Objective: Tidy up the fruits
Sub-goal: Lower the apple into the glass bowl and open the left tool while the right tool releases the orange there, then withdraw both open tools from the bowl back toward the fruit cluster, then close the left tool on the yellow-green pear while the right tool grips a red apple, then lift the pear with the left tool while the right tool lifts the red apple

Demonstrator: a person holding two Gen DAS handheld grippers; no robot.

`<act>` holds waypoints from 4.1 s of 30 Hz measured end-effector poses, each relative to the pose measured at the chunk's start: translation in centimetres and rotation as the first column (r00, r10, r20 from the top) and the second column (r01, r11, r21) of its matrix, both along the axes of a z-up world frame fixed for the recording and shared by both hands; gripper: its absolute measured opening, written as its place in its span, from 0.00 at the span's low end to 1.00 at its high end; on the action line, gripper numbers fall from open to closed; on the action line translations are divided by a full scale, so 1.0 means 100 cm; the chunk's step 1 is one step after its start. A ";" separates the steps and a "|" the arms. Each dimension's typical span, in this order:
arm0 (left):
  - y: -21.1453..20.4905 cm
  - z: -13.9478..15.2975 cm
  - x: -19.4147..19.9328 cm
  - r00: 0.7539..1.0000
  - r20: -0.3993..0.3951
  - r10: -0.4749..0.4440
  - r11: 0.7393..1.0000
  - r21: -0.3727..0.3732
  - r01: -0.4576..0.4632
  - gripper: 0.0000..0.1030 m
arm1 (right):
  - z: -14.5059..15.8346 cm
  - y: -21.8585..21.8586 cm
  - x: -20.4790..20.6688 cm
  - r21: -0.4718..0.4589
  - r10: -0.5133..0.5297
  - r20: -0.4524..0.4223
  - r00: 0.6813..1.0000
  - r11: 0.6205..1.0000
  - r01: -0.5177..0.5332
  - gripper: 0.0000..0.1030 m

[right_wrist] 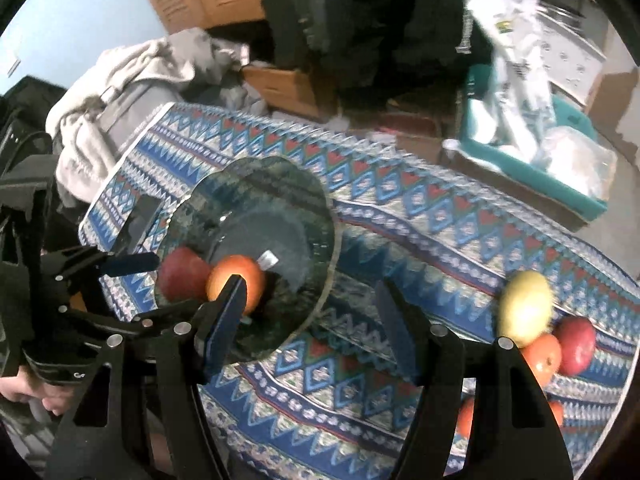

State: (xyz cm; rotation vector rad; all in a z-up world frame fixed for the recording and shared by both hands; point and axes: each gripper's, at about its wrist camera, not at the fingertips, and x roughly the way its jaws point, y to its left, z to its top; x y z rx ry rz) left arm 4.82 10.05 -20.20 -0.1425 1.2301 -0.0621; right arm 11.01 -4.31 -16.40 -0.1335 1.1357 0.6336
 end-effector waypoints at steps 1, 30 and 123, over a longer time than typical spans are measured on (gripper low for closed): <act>-0.004 0.002 0.000 1.000 0.004 -0.005 1.000 -0.003 0.005 0.73 | 0.004 -0.006 0.000 0.002 -0.014 0.007 1.000 1.000 0.014 0.66; -0.120 0.056 0.021 0.982 0.096 -0.162 0.986 0.050 0.158 0.78 | 0.061 -0.169 -0.015 -0.038 -0.254 0.182 0.950 0.964 0.265 0.70; -0.281 -0.097 0.166 0.946 -0.141 -0.291 0.956 -0.065 0.285 0.68 | -0.116 -0.283 0.093 -0.145 -0.433 -0.149 0.889 0.899 0.413 0.69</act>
